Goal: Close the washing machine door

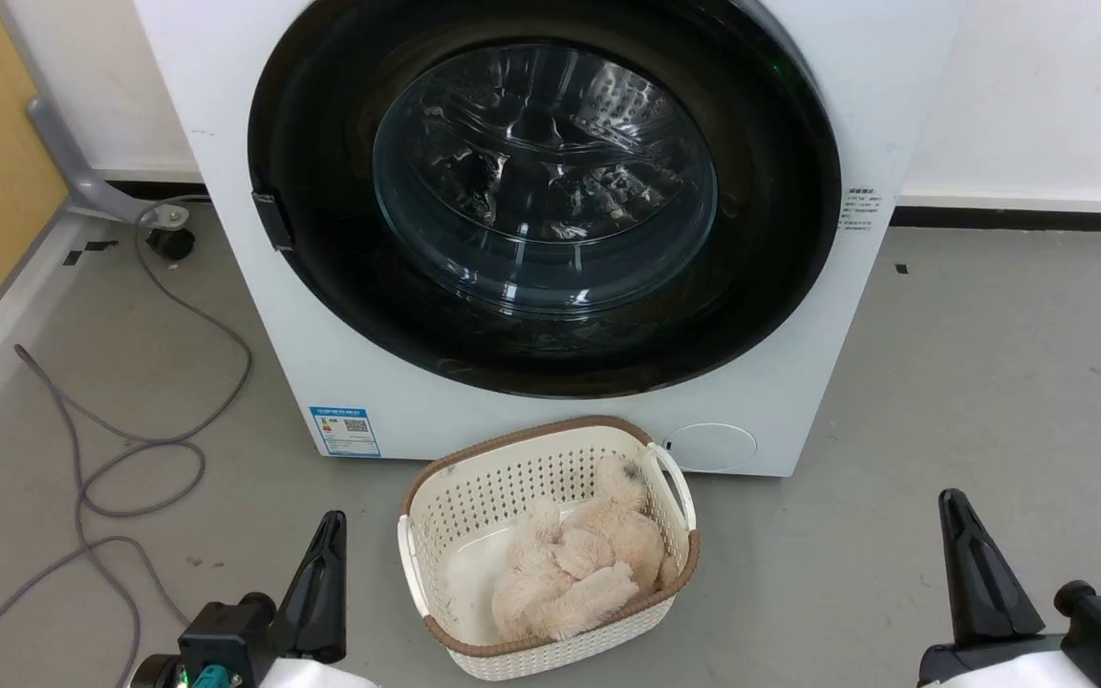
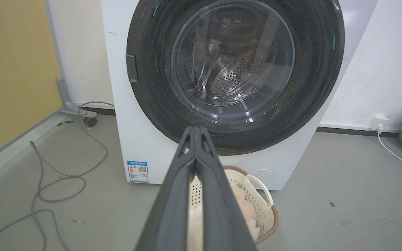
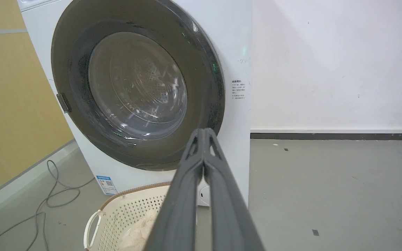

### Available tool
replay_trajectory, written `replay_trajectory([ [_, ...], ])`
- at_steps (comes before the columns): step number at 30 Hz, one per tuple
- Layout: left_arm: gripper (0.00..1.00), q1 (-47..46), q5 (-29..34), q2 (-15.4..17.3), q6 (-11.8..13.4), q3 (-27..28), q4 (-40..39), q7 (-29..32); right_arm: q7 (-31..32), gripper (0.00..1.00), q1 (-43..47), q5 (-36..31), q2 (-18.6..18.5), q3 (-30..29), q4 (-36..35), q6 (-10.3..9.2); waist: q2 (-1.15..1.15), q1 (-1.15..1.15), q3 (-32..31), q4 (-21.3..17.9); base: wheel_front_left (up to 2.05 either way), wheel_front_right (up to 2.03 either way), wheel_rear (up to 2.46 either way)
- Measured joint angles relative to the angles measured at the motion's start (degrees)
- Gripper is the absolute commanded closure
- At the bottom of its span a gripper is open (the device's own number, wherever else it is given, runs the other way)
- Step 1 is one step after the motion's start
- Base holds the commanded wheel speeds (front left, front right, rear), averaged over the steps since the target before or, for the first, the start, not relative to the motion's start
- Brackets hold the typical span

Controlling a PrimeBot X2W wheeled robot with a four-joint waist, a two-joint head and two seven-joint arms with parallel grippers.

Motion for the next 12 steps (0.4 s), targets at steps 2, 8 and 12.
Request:
replay_trajectory([
  [2, 1.00, -0.01, 0.02, 0.00, 0.01, 0.01, -0.14, 0.19, 0.08, 1.00, -0.01, -0.41, 0.00, 0.04, -0.01, 0.00, 0.00, 0.00, 0.02, -0.03, 0.00, 0.00, 0.00],
  [8, 1.00, -0.03, 0.59, 0.00, 0.08, 0.12, -0.46, 0.78, 0.74, 1.00, -0.04, -0.88, 0.00, 0.18, -0.01, 0.00, 0.00, 0.00, 0.09, -0.11, 0.00, 0.00, 0.00],
  [12, 1.00, -0.04, 1.00, 0.00, 0.13, 0.21, -0.67, 1.35, 1.30, 1.00, -0.24, -0.99, 0.01, 0.22, -0.02, 0.00, 0.00, 0.00, 0.13, -0.16, 0.00, 0.00, 0.00],
])
